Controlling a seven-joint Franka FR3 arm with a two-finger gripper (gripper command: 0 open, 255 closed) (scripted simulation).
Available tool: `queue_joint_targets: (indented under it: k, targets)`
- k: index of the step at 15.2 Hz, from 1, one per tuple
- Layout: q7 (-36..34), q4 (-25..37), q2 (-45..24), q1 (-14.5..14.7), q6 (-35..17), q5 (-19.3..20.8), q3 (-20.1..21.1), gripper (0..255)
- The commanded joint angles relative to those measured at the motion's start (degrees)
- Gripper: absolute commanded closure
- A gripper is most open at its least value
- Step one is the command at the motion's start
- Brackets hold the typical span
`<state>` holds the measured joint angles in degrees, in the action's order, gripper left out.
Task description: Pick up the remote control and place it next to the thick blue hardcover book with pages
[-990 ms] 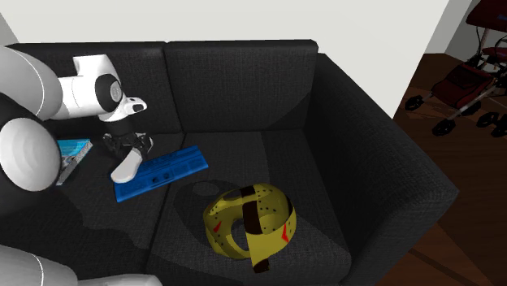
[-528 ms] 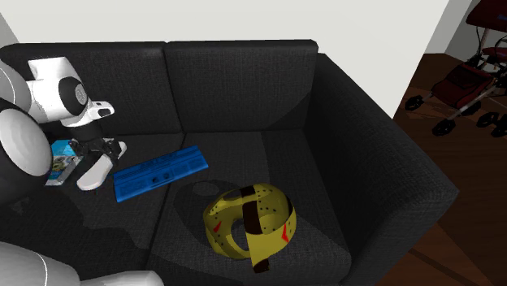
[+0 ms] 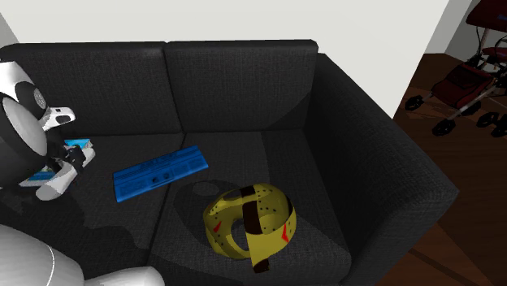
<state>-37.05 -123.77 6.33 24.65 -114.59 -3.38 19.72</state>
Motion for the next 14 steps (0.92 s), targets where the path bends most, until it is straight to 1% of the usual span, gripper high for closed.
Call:
queue_joint_targets:
  k: [1, 7, 14]
  targets:
    - [-3.3, 1.7, -1.6, 1.3, 0.1, 0.2, 1.7, 255]
    - [-12.6, 8.4, -7.7, 5.1, 0.9, 2.3, 6.2, 255]
    - [-23.7, 19.6, -17.6, 11.0, 3.3, 7.1, 9.9, 255]
